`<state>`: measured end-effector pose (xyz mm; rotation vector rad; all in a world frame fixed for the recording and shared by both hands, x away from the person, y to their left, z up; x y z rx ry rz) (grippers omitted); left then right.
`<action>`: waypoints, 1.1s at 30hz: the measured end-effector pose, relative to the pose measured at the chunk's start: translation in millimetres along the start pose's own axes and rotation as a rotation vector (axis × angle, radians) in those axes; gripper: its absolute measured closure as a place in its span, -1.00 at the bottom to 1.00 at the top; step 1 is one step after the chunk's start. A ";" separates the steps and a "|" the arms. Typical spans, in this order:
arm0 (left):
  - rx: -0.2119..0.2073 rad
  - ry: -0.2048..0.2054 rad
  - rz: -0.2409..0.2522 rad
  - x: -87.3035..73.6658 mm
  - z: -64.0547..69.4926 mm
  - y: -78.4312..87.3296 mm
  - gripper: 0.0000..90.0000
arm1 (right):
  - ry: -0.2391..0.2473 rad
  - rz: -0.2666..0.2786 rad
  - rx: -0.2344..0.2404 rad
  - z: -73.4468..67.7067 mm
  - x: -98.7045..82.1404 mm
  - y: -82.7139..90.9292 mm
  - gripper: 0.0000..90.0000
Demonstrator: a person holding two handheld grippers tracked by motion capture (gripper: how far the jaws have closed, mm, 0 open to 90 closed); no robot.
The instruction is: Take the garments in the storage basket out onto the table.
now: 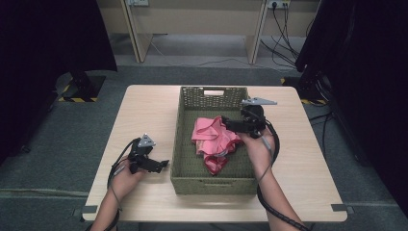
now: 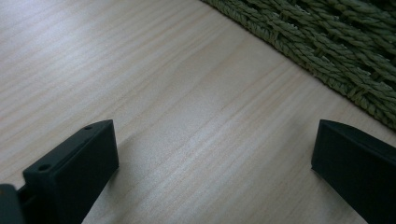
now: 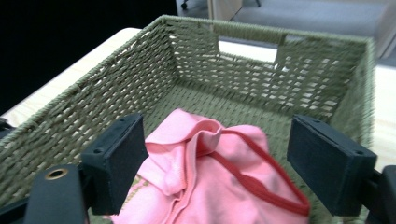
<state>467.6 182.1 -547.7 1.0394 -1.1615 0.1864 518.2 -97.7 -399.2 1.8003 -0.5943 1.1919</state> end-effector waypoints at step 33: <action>0.000 0.000 0.000 0.0 0.0 0.0 -1.00 | 0.001 -0.115 -0.049 -3.1 -24.4 -37.4 -0.46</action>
Point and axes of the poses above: each handheld gripper's, and its own axes: y roughly backward along the jaws, x roughly out of its top, z roughly to its right, the point moved 9 cm from there along -y, roughly forward along the jaws, and after that the axes turned 9 degrees about z, right-handed, at the moved point
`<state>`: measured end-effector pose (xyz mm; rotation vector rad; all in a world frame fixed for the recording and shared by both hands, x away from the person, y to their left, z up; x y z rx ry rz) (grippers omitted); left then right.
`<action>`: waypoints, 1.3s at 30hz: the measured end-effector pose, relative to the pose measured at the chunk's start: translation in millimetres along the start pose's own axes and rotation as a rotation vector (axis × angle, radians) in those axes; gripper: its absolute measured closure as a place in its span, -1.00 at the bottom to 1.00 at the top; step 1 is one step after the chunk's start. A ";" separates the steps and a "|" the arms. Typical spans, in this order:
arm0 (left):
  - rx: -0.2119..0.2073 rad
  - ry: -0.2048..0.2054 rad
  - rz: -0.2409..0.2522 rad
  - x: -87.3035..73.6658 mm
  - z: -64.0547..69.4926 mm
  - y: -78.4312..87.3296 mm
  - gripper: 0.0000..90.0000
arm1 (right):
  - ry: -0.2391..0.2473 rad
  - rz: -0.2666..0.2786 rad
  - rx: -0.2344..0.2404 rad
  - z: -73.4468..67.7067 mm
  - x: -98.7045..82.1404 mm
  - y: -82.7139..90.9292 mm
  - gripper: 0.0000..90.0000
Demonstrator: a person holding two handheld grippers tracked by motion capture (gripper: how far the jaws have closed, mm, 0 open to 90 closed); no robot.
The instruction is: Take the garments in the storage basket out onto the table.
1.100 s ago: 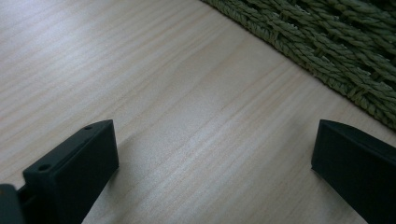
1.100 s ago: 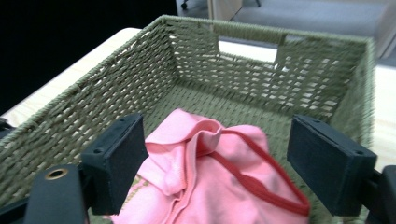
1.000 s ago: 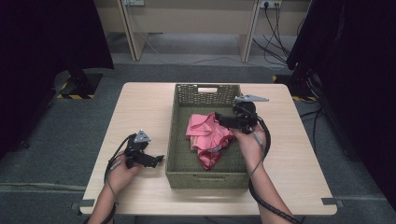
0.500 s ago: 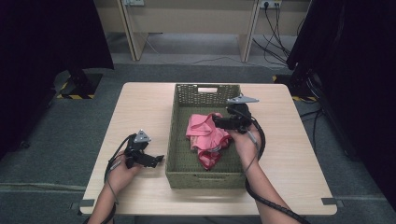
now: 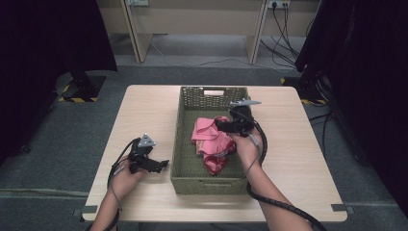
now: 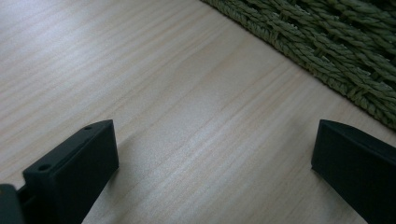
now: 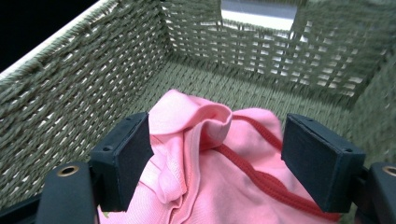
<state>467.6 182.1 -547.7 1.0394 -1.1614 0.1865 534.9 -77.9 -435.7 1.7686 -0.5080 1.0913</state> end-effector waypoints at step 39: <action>-0.007 -0.005 0.000 0.1 0.6 -0.2 -1.00 | -0.011 -0.207 -0.030 1.9 -25.2 -44.7 -0.45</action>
Point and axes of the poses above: each handheld gripper's, and its own axes: y roughly backward along the jaws, x roughly out of its top, z roughly to its right, the point moved 9 cm from there along -y, roughly forward along the jaws, and after that the axes turned 9 degrees about z, right-handed, at the moved point
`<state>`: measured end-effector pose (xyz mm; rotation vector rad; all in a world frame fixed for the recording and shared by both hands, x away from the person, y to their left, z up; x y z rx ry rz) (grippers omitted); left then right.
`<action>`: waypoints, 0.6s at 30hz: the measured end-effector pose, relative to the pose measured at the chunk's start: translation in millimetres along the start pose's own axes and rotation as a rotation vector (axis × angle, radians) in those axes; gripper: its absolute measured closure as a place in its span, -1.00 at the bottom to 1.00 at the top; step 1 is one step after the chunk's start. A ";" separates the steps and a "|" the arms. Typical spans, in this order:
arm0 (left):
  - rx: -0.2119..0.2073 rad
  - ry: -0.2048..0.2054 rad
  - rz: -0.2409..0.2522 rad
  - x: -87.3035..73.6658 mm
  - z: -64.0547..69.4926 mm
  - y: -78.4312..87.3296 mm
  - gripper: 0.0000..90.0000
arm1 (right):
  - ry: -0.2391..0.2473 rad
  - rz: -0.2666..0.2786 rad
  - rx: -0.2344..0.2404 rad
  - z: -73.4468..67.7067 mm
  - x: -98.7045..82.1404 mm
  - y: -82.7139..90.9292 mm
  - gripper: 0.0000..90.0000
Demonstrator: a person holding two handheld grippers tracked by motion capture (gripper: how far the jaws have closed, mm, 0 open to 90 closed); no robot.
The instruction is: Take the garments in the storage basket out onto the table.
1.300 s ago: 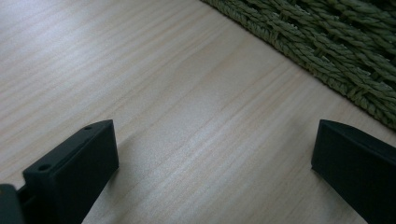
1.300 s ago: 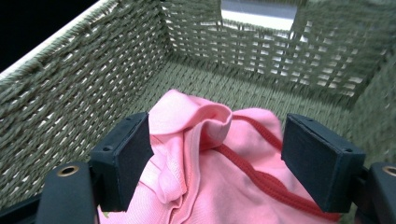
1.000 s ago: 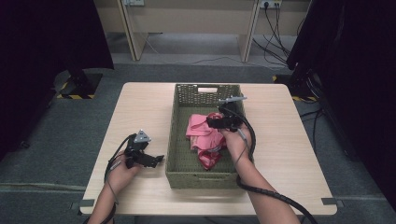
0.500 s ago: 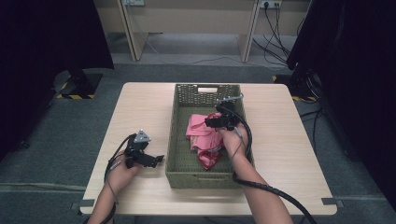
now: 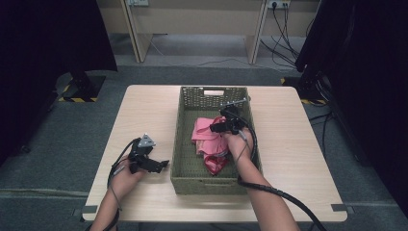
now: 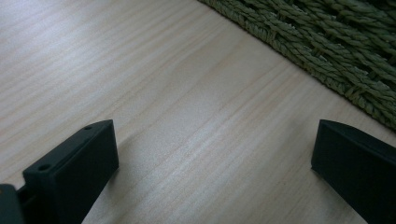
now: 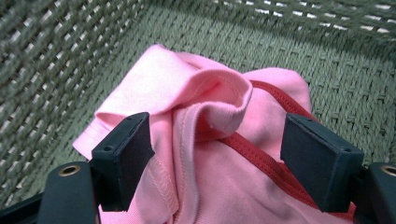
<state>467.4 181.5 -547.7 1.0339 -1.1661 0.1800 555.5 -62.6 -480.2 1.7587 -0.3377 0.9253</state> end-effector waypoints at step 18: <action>-0.001 0.000 0.000 0.0 0.0 0.0 -1.00 | -0.021 -0.068 0.010 0.0 -10.4 -9.9 -0.31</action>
Point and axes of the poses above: each handheld gripper's, and its own axes: y roughly backward along the jaws, x roughly out of its top, z roughly to its right, the point moved 9 cm from there along -y, roughly forward along the jaws, and after that the axes turned 9 degrees about z, right-handed, at the moved point
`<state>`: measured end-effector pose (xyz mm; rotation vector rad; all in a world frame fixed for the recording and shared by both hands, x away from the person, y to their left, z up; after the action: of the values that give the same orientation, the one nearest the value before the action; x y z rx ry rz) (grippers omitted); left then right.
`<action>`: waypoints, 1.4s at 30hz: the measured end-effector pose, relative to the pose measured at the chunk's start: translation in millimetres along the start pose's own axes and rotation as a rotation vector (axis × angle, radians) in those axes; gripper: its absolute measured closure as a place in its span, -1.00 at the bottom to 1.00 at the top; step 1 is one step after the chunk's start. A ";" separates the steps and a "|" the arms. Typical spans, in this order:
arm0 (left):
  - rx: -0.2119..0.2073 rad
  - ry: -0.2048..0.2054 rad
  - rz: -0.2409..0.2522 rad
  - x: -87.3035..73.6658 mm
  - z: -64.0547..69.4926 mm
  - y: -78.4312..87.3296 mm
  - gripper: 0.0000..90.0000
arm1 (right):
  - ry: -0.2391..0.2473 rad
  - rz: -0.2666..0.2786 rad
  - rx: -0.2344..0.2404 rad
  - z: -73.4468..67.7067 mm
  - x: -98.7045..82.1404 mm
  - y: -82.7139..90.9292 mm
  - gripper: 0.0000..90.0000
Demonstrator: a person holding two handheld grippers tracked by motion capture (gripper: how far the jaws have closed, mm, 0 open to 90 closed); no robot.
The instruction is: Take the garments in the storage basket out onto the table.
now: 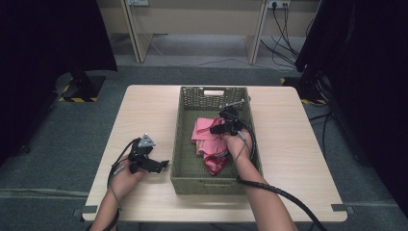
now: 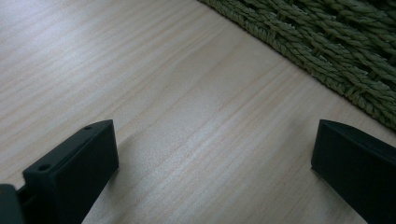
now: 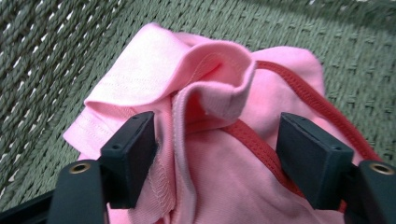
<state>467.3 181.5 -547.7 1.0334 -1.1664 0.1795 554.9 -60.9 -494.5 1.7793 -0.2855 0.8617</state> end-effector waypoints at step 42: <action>-0.002 -0.001 0.001 0.0 -0.1 0.1 -1.00 | 0.037 -0.058 0.022 -13.0 7.6 14.8 0.60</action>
<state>467.4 181.6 -547.6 1.0313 -1.1673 0.1782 546.4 -53.3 -476.6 1.7811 -0.2005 0.8587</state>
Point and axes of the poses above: each handheld gripper's, and its own axes: y roughly backward along the jaws, x roughly out of its top, z roughly to its right, the point moved 9 cm from there along -y, roughly forward along the jaws, and after that the axes turned 9 degrees about z, right-handed, at the moved point
